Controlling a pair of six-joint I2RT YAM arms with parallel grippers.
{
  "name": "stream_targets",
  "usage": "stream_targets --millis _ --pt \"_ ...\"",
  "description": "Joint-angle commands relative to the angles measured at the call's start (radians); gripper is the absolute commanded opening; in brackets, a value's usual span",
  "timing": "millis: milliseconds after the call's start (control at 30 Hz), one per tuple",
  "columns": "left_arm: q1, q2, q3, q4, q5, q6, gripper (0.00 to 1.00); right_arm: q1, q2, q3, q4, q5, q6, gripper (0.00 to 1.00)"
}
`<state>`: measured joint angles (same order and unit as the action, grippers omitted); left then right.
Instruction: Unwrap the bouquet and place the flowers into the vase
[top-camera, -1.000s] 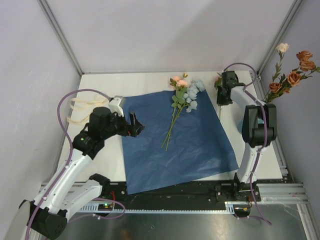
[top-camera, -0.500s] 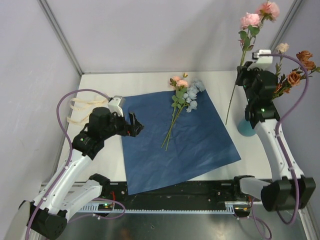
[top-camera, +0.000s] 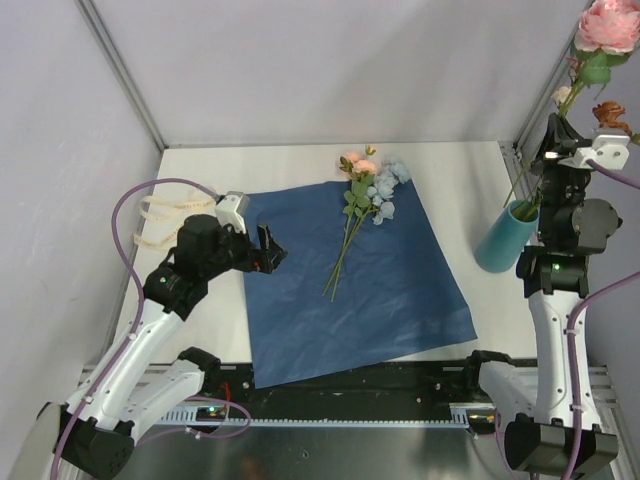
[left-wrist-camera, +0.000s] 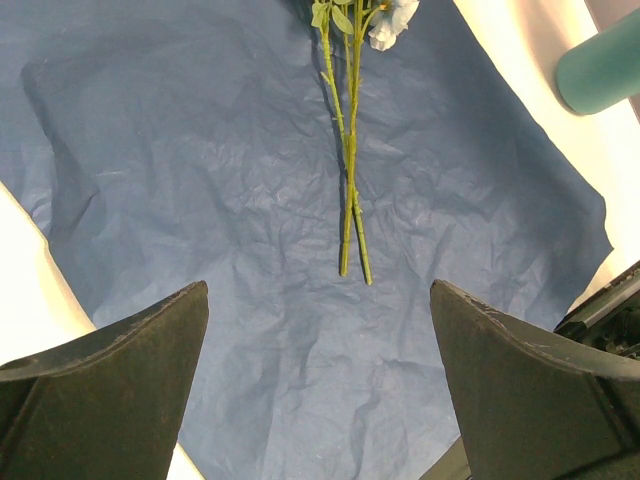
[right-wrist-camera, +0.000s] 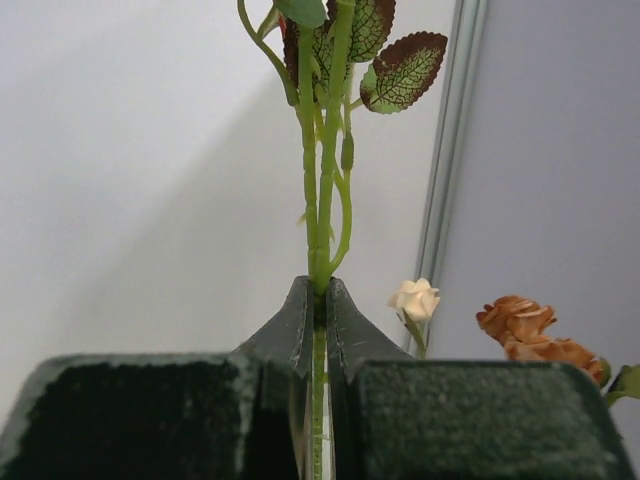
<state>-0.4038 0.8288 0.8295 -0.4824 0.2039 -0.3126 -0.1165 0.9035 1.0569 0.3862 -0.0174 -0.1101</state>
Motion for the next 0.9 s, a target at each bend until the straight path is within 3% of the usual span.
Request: stream_targets --millis 0,567,867 --pt "-0.002 -0.018 0.0 0.007 -0.005 0.026 0.96 -0.032 -0.035 -0.03 0.123 -0.023 -0.04 0.0" --pt "-0.002 -0.025 -0.002 0.007 -0.01 0.027 0.96 -0.144 -0.062 -0.189 0.08 0.029 0.063 0.0" --pt "0.0 -0.029 -0.001 0.006 -0.01 0.026 0.97 -0.122 0.008 -0.224 -0.178 0.147 0.153 0.17"
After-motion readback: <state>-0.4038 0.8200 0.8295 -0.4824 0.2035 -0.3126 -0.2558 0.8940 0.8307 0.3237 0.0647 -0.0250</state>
